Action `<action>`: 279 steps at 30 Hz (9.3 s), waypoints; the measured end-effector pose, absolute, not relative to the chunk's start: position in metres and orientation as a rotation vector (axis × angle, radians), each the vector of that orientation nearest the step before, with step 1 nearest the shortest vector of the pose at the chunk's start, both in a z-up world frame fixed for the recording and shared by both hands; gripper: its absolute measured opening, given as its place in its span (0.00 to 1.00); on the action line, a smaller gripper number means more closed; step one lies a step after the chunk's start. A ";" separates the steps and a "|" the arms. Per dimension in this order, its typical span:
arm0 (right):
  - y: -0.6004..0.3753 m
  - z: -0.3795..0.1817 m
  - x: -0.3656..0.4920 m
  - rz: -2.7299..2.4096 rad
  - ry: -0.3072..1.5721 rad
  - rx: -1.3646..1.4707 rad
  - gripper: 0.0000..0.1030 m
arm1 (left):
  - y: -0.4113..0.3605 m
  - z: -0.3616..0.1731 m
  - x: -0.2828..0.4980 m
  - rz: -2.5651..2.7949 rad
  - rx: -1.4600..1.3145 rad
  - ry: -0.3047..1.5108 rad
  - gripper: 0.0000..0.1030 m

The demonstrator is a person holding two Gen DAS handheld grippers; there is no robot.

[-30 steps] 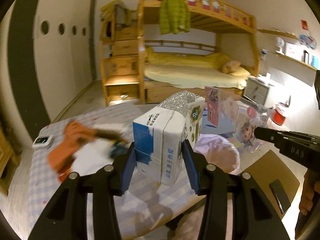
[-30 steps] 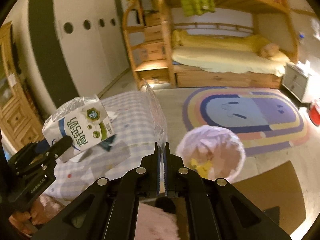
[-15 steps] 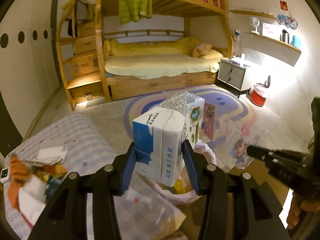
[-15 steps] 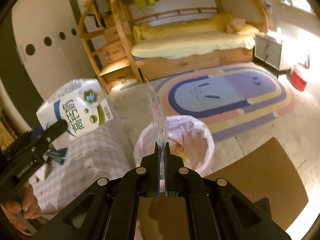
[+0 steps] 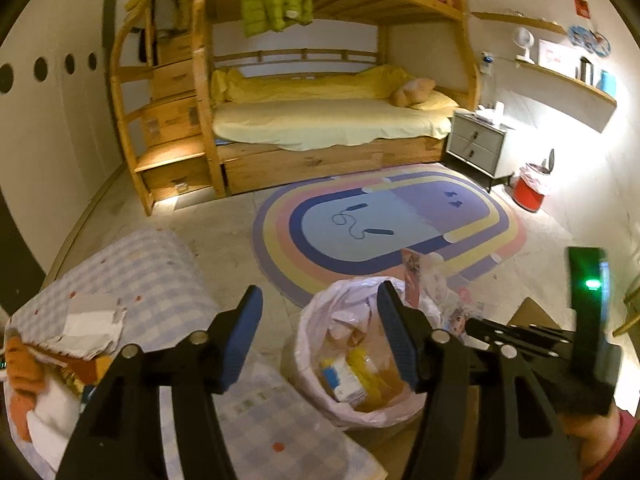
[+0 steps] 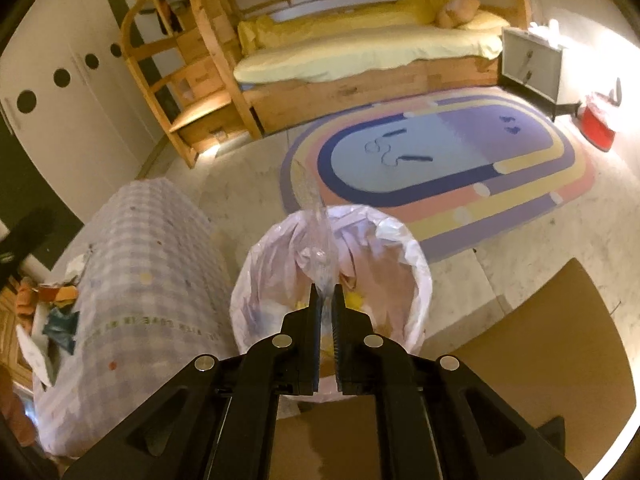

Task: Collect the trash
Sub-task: 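Carry carton and strip over the bin and open both grippers, then move both grippers back over the remaining trash on the mattress, then grasp a white plastic piece with the right gripper and lift it, then grasp the orange knitted glove with the left gripper while the right gripper holds the white piece, then carry the glove and white piece over the pink-lined bin and open both grippers, then move both grippers back over the trash on the mattress, then grasp the white gold-trimmed paper wrapper with the right gripper and lift it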

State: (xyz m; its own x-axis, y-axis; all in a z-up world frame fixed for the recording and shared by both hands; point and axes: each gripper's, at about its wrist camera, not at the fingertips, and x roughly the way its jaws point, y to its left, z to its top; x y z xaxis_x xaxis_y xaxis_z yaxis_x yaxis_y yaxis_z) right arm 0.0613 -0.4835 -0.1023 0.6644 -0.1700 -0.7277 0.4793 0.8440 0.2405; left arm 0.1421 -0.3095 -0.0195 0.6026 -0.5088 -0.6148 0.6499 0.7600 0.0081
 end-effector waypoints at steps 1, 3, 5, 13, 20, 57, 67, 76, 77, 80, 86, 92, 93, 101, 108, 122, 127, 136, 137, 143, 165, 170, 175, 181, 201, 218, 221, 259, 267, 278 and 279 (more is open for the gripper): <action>-0.485 -0.107 0.066 -0.377 0.783 0.445 0.23 | -0.301 -0.019 0.143 -0.665 0.229 0.635 0.57; -0.482 -0.110 0.069 -0.391 0.807 0.444 0.41 | -0.289 -0.016 0.144 -0.645 0.218 0.639 0.57; -0.474 -0.103 0.062 -0.387 0.791 0.436 0.42 | -0.275 -0.013 0.141 -0.619 0.217 0.641 0.57; -0.418 -0.051 0.022 -0.317 0.716 0.353 0.42 | -0.212 -0.002 0.113 -0.546 0.185 0.632 0.60; -0.358 -0.016 0.012 -0.180 0.676 0.273 0.42 | -0.151 0.010 0.086 -0.473 0.145 0.633 0.62; -0.132 -0.049 0.136 0.265 0.811 -0.074 0.62 | 0.062 -0.005 0.101 0.012 0.030 0.623 0.78; -0.119 -0.071 0.174 0.319 0.840 -0.082 0.76 | 0.061 -0.012 0.117 -0.007 0.035 0.671 0.78; -0.125 -0.065 0.156 0.405 0.877 -0.045 0.22 | 0.059 -0.014 0.118 -0.004 0.044 0.680 0.78; -0.127 -0.062 0.152 0.419 0.875 -0.033 0.19 | 0.058 -0.014 0.118 -0.004 0.044 0.681 0.78; -0.134 -0.046 0.131 0.459 0.838 0.009 0.07 | 0.056 -0.014 0.117 -0.007 0.044 0.682 0.78; -0.154 -0.013 0.104 0.389 0.717 0.023 0.07 | 0.046 -0.011 0.119 -0.037 0.034 0.676 0.78; -0.178 0.006 0.099 0.220 0.622 -0.018 0.07 | 0.018 -0.014 0.141 -0.095 0.069 0.690 0.81; -0.182 0.007 0.100 0.206 0.615 -0.014 0.07 | 0.014 -0.015 0.145 -0.101 0.079 0.691 0.81; -0.201 0.006 0.108 0.186 0.604 0.035 0.07 | -0.009 -0.028 0.185 -0.120 0.109 0.710 0.81; -0.214 0.004 0.110 0.170 0.610 0.059 0.07 | -0.030 -0.045 0.219 -0.139 0.133 0.760 0.70; -0.227 0.010 0.098 0.150 0.585 0.079 0.07 | 0.003 0.004 0.213 -0.150 0.034 0.676 0.05; -0.229 0.020 0.087 0.163 0.556 0.093 0.07 | 0.026 0.059 0.183 -0.232 -0.024 0.603 0.05; -0.239 0.025 0.059 0.155 0.547 0.110 0.07 | -0.007 0.072 0.122 -0.426 -0.057 0.596 0.05; -0.242 0.024 0.054 0.147 0.550 0.111 0.07 | -0.012 0.068 0.118 -0.438 -0.056 0.600 0.05; -0.270 0.021 0.031 0.067 0.568 0.141 0.07 | -0.070 0.046 0.094 -0.545 -0.005 0.640 0.05; -0.428 -0.016 0.006 -0.295 0.598 0.300 0.07 | -0.311 -0.015 0.136 -0.835 0.182 0.787 0.06; -0.451 -0.028 0.020 -0.327 0.612 0.318 0.07 | -0.347 -0.031 0.156 -0.832 0.241 0.823 0.07; -0.472 -0.043 0.041 -0.346 0.634 0.346 0.11 | -0.358 -0.045 0.167 -0.807 0.285 0.854 0.65; -0.476 -0.048 0.048 -0.347 0.651 0.374 0.18 | -0.338 -0.037 0.168 -0.746 0.266 0.802 0.66; -0.365 0.004 0.024 -0.136 0.614 0.244 0.32 | -0.162 0.027 0.106 -0.463 0.145 0.597 0.66; -0.224 -0.008 0.117 0.157 0.681 0.094 0.44 | 0.005 0.003 0.136 -0.066 0.015 0.588 0.72; -0.211 -0.017 0.142 0.178 0.708 0.081 0.44 | 0.018 -0.007 0.147 -0.038 -0.008 0.580 0.72; -0.170 -0.075 0.258 0.258 0.814 -0.128 0.02 | 0.033 -0.039 0.233 0.044 -0.021 0.650 0.72; -0.195 -0.012 0.209 0.177 0.621 0.012 0.02 | 0.045 -0.025 0.202 0.046 -0.066 0.575 0.72; -0.233 0.010 0.122 0.029 0.601 -0.021 0.02 | -0.011 -0.026 0.129 -0.182 -0.069 0.690 0.72; -0.235 0.006 0.118 0.016 0.609 -0.036 0.02 | -0.017 -0.030 0.124 -0.198 -0.070 0.698 0.72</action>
